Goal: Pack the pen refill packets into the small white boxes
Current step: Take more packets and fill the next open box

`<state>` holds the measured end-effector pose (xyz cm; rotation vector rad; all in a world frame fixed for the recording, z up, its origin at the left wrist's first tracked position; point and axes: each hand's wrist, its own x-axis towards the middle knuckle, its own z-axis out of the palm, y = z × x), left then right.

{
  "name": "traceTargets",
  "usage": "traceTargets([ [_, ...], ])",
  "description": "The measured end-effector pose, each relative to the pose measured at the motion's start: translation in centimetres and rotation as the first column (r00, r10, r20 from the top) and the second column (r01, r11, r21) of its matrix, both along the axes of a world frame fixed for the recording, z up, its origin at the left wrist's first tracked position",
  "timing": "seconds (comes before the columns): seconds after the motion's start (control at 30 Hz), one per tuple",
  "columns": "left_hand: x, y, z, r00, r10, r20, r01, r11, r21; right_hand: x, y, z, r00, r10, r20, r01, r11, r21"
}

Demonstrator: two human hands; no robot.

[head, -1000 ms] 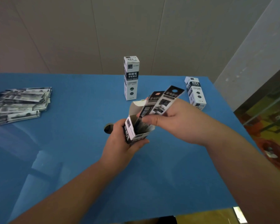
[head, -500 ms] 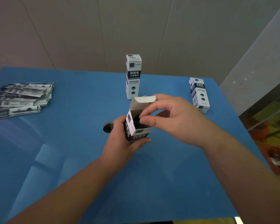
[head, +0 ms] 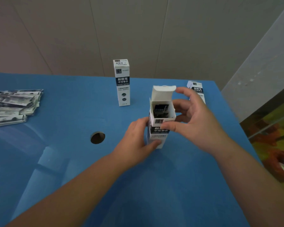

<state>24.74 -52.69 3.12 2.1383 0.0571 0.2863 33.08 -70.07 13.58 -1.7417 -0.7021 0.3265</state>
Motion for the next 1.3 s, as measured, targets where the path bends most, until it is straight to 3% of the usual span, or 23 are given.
traceTargets([
  [0.1,1.7,-0.2,-0.5,0.995,-0.030,-0.097,0.029,1.000,-0.010,1.9,-1.0,-1.2,1.000,0.015,-0.025,-0.015,1.000,-0.003],
  [0.47,4.4,-0.5,-0.6,0.986,-0.028,-0.164,0.009,0.994,-0.113,3.9,-1.6,-8.2,0.994,0.008,-0.108,-0.025,0.986,-0.165],
  [0.63,3.2,0.3,-1.2,0.950,0.034,-0.311,-0.031,0.999,0.015,3.0,-2.2,-9.5,0.991,-0.089,-0.098,0.056,0.951,-0.303],
  [0.8,0.4,2.2,-1.0,0.944,0.106,-0.313,-0.065,0.988,0.139,0.9,-3.4,-9.8,0.977,-0.213,0.031,0.199,0.840,-0.505],
  [0.93,-2.0,4.0,0.6,0.963,0.167,-0.211,-0.089,0.938,0.334,-1.0,-3.5,-8.6,0.975,-0.218,0.049,0.177,0.621,-0.763],
  [1.0,-3.2,4.8,1.6,0.971,0.188,-0.150,-0.112,0.905,0.410,-2.3,-3.0,-7.4,0.978,-0.180,0.103,0.189,0.567,-0.802],
  [1.13,-5.9,5.9,3.5,0.981,0.184,-0.065,-0.129,0.861,0.492,-5.8,-0.6,-5.1,0.974,-0.088,0.210,0.212,0.682,-0.700],
  [1.3,-9.3,7.2,5.7,0.979,0.206,-0.005,-0.167,0.810,0.561,-9.4,2.6,-2.8,0.906,-0.061,0.418,0.296,0.799,-0.523],
])
